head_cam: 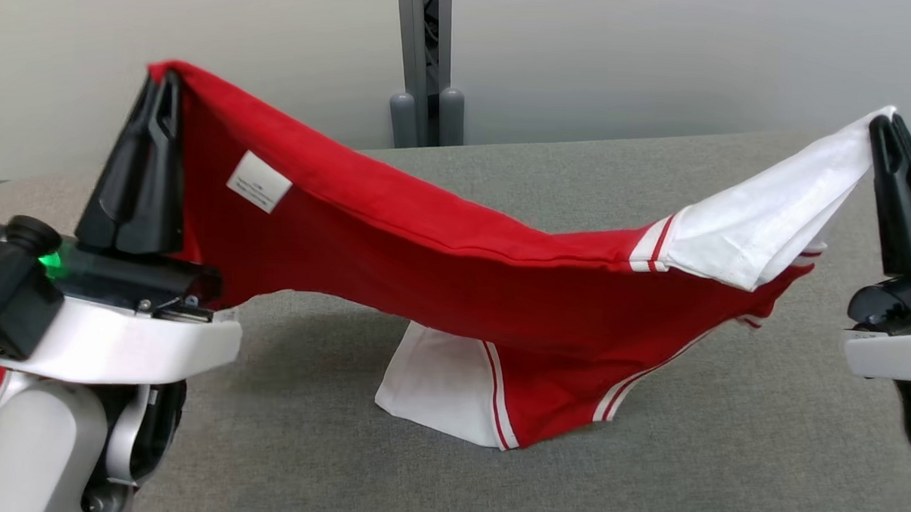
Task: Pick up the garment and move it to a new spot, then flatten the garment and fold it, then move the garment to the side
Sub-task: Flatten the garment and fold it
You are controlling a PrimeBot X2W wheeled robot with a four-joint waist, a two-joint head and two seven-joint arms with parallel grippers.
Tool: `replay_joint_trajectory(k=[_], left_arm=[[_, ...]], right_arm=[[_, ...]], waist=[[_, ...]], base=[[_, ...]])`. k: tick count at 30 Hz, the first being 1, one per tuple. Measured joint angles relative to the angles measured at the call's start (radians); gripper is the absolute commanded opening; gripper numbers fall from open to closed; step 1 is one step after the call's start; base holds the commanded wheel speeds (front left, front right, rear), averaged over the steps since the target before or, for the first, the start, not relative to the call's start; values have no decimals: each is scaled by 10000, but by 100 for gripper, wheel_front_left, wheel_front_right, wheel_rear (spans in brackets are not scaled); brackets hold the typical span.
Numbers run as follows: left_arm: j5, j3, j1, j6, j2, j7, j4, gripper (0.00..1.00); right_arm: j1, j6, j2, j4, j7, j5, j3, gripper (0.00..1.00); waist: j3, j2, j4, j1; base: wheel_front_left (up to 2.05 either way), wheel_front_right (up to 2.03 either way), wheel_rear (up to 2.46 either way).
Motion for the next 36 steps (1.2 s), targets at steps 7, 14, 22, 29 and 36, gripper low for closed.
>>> replay_joint_trajectory(k=[7, 14, 22, 29, 36], left_arm=[[345, 267, -460, 249, 349, 339, -1156, 0], [320, 182, -989, 196, 357, 648, -1197, 0], [-217, -132, -3150, -872, -33, 721, 945, 0], [-414, -410, -6191, -1818, -832, 654, 4987, 0], [-546, -291, -8789, -2554, -1521, -309, 9415, 0]], right_arm=[[230, 0, 399, -2119, 928, -882, -922, 0], [-37, 0, 773, -2562, 1501, -926, -1037, 0], [-2819, 0, 69, -809, 1467, -489, -42, 0], [-6494, 4, -316, 2890, 1223, 33, 1244, 0], [-9955, 2, 525, 6702, 144, 554, 2537, 0]], waist=[[-95, 0, -93, -1], [118, 0, -147, 0], [639, -1, -227, 0], [1214, 0, -192, 0], [1678, 0, -295, 0]], base=[[0, 0, 0], [0, 0, 0], [0, 0, 0], [0, 0, 0], [0, 0, 0]])
